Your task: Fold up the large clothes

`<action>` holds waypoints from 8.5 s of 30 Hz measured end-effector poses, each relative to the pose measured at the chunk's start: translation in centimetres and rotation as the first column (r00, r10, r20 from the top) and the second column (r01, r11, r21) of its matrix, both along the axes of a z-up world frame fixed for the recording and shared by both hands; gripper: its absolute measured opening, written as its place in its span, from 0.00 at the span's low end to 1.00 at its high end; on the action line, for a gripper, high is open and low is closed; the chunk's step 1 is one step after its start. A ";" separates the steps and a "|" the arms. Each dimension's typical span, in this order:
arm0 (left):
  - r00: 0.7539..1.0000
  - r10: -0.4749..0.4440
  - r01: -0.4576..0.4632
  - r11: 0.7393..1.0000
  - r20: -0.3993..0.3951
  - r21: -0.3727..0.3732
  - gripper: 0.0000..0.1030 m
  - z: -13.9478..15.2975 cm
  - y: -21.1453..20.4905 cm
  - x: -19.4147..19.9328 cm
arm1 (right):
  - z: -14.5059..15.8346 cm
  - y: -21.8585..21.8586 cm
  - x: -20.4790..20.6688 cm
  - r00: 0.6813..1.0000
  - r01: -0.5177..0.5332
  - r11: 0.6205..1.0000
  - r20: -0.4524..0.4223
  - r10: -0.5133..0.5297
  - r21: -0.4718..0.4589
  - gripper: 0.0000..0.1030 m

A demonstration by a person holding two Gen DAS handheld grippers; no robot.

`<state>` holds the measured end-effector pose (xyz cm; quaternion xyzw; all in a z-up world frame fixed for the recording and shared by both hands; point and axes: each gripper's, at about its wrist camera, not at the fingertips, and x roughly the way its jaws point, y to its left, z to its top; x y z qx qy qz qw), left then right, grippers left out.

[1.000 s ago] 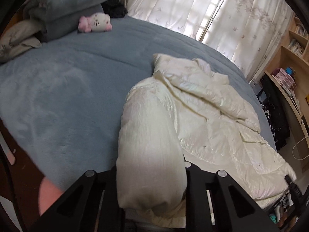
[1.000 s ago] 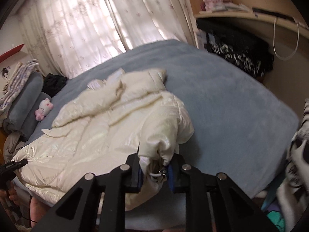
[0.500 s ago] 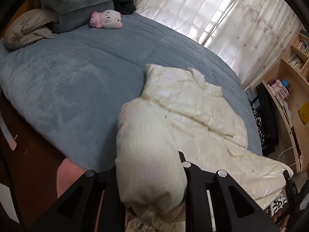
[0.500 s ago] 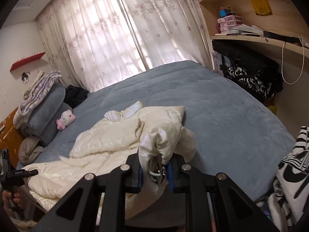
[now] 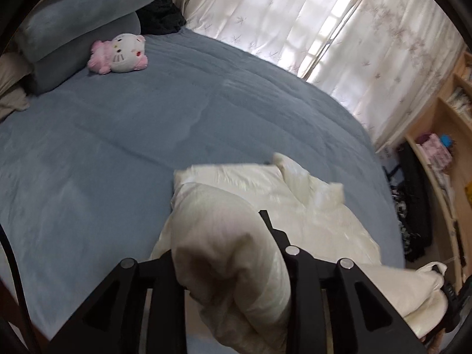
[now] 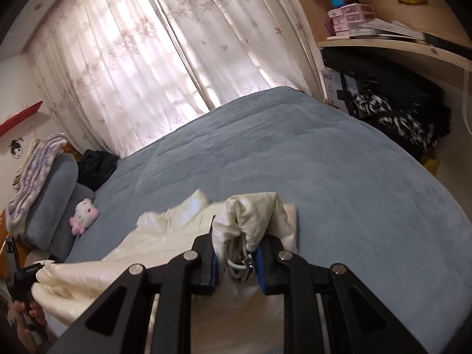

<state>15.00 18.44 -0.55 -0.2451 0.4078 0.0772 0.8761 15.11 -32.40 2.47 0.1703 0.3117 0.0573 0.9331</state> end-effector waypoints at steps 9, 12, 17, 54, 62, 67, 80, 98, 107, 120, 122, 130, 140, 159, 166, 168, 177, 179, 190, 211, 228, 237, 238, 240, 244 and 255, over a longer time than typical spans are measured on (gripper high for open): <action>0.986 0.048 -0.068 0.989 -0.157 -0.128 0.61 -7.4 3.6 13.0 | -6.8 3.8 16.2 0.985 0.022 0.995 -0.166 -0.037 -0.095 0.32; 0.979 0.056 -0.097 0.973 -0.195 -0.209 0.67 -9.8 4.8 14.3 | -9.5 2.8 18.5 0.965 0.046 0.999 -0.257 -0.046 -0.006 0.39; 0.988 -0.014 -0.031 0.957 -0.152 -0.289 0.82 -10.5 5.8 14.7 | -10.3 0.1 18.4 0.974 0.019 0.992 -0.226 0.010 0.126 0.71; 0.980 0.073 -0.012 0.950 -0.186 0.310 0.22 -15.0 1.3 17.5 | -16.6 4.2 21.2 0.956 0.014 0.964 -0.280 -0.091 -0.266 0.19; 0.982 0.115 -0.064 0.951 -0.153 0.302 0.31 -16.9 1.4 17.6 | -18.7 3.7 21.6 0.958 0.056 0.974 -0.263 -0.115 -0.219 0.23; 0.984 0.122 -0.086 0.962 -0.126 0.257 0.36 -17.7 1.9 17.6 | -19.5 3.5 21.5 0.961 0.075 0.980 -0.251 -0.121 -0.184 0.26; 0.984 0.130 -0.103 0.972 -0.121 0.212 0.48 -18.2 2.7 17.5 | -19.5 3.6 21.7 0.945 0.120 0.969 -0.274 -0.178 -0.214 0.51; 0.998 -0.018 -0.002 0.950 0.062 0.312 0.51 -6.8 -4.8 14.2 | -7.7 10.4 17.0 0.989 0.040 0.975 -0.129 -0.069 -0.218 0.53; 0.982 -0.187 0.170 0.938 0.029 0.302 0.58 -9.5 -15.3 15.9 | -9.2 22.2 16.5 0.983 -0.154 0.956 -0.135 0.123 -0.249 0.53; 0.993 -0.113 0.112 0.929 -0.016 0.352 0.61 -15.6 -16.5 18.6 | -17.3 24.9 19.4 0.983 -0.113 0.948 -0.174 0.063 -0.297 0.52; 0.994 -0.111 0.107 0.927 -0.011 0.358 0.61 -16.1 -16.6 18.7 | -17.9 25.1 19.3 0.986 -0.096 0.948 -0.159 0.049 -0.302 0.52; 0.994 -0.111 0.101 0.930 0.007 0.353 0.62 -17.6 -16.4 19.2 | -19.0 24.9 19.6 0.988 -0.087 0.949 -0.145 0.044 -0.303 0.52; 0.994 -0.114 0.108 0.935 -0.003 0.338 0.62 -18.1 -15.9 19.6 | -19.3 24.9 20.1 0.987 -0.091 0.948 -0.157 0.044 -0.305 0.52; 0.974 -0.222 0.227 0.929 -0.051 0.292 0.58 -15.8 -7.1 19.6 | -15.6 14.8 21.0 0.955 -0.272 0.949 -0.167 0.246 -0.161 0.45; 0.994 -0.110 0.109 0.975 -0.007 0.195 0.57 -16.2 -0.8 18.1 | -15.7 8.0 20.4 0.977 -0.184 0.975 -0.128 0.169 -0.122 0.45; 0.997 -0.071 0.072 0.982 -0.013 0.176 0.57 -16.6 0.5 18.0 | -16.0 7.0 20.3 0.982 -0.153 0.982 -0.130 0.138 -0.111 0.46; 0.998 -0.025 0.039 0.962 -0.054 0.270 0.59 -16.2 -0.4 18.0 | -15.9 6.5 19.9 0.986 -0.070 0.984 -0.158 0.044 -0.162 0.47; 0.998 -0.010 0.026 0.957 -0.059 0.288 0.61 -15.5 -0.8 17.6 | -15.3 6.9 19.4 0.987 -0.060 0.978 -0.158 0.028 -0.202 0.47; 1.000 -0.014 0.014 0.960 -0.004 0.278 0.73 -11.1 -2.0 10.6 | -10.7 10.2 13.5 0.995 -0.076 0.956 -0.085 0.054 -0.282 0.47; 0.995 -0.099 0.102 0.989 -0.032 0.103 0.80 -10.2 -5.5 -5.2 | -7.6 16.5 2.4 0.982 -0.188 0.962 -0.050 0.182 -0.197 0.47; 0.998 0.048 -0.031 0.953 0.051 -0.301 0.82 -19.6 -4.5 -11.5 | -12.3 20.7 -3.7 0.941 -0.332 0.932 -0.119 0.317 -0.144 0.47; 0.989 0.089 -0.039 0.929 0.120 -0.367 0.86 -20.5 -2.8 -7.1 | -13.4 21.9 -1.9 0.931 -0.353 0.926 -0.151 0.333 -0.130 0.47; 0.987 0.092 -0.038 0.928 0.128 -0.371 0.86 -20.6 -2.6 -6.1 | -13.4 22.2 -1.4 0.928 -0.361 0.924 -0.150 0.342 -0.127 0.47; 0.985 0.097 -0.036 0.922 0.142 -0.386 0.87 -20.7 -2.2 -4.7 | -13.2 22.9 -0.4 0.927 -0.366 0.921 -0.142 0.348 -0.131 0.47; 0.978 0.134 -0.058 0.912 0.162 -0.406 0.87 -21.5 -1.5 -2.8 | -11.8 25.2 2.8 0.932 -0.361 0.917 -0.107 0.347 -0.171 0.35; 0.969 0.111 -0.028 0.935 0.218 -0.354 0.88 -21.8 -1.2 -2.7 | -16.7 30.4 14.6 0.961 -0.252 0.918 -0.192 0.200 -0.307 0.20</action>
